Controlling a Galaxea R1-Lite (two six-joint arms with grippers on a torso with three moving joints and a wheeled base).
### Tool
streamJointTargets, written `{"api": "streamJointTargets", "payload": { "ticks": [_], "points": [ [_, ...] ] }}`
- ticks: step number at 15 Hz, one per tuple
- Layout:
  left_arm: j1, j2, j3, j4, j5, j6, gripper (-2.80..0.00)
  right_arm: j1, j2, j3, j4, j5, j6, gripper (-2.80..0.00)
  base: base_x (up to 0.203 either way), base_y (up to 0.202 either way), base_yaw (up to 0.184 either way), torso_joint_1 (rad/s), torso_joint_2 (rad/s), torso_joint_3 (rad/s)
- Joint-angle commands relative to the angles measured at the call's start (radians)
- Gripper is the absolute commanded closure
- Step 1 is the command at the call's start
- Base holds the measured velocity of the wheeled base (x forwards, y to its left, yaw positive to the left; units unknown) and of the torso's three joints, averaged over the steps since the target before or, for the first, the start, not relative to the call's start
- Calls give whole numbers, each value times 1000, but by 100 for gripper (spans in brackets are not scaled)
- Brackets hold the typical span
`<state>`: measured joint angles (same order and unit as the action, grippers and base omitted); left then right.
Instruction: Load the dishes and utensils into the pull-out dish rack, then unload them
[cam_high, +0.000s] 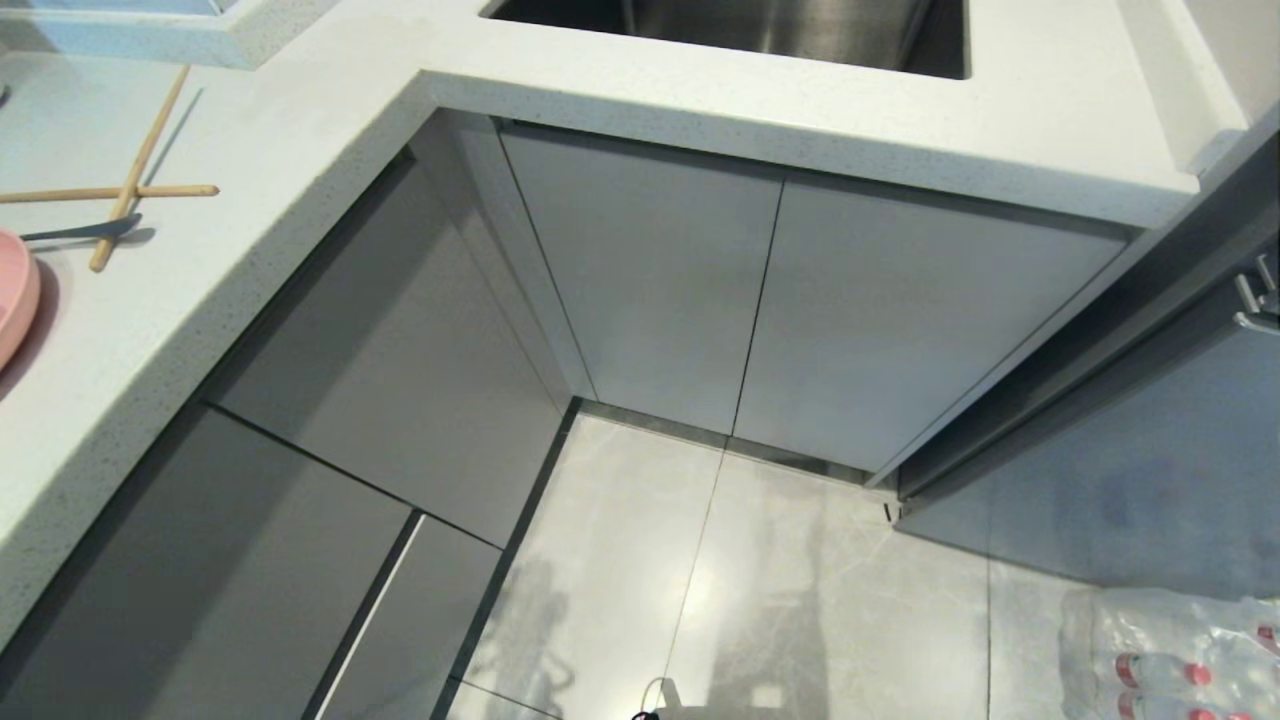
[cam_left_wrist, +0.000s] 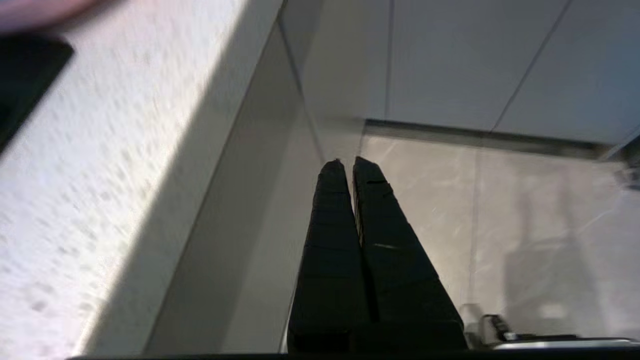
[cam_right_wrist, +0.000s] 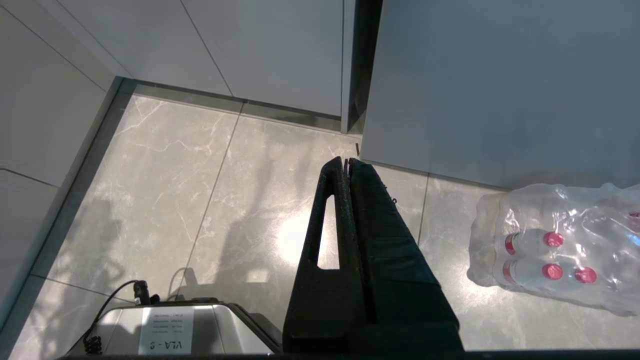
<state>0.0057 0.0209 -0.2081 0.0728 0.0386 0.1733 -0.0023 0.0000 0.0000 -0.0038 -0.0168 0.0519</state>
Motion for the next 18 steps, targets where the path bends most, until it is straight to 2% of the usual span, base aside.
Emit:
{"api": "streamJointTargets", "payload": {
  "ticks": [1,2,3,5,8,14,18],
  "points": [
    [0,-21,138,-95,35,10,0,0,1,0,-1,0,0,0,0,0,0,0,0,0],
    [0,-22,195,-161,42,1,0,1,1,0,-1,0,0,0,0,0,0,0,0,0],
    [0,-22,211,-151,-7,-62,0,0,1,0,-1,0,0,0,0,0,0,0,0,0],
    [0,-22,205,-41,-58,-105,0,0,1,0,-1,0,0,0,0,0,0,0,0,0],
    [0,-22,208,-73,-48,-161,0,-1,0,0,-1,0,0,0,0,0,0,0,0,0],
    [0,-22,208,-74,-45,-164,0,0,1,0,-1,0,0,0,0,0,0,0,0,0],
    [-7,-22,208,-74,-45,-161,0,0,1,0,0,0,0,0,0,0,0,1,2,132]
  ]
}}
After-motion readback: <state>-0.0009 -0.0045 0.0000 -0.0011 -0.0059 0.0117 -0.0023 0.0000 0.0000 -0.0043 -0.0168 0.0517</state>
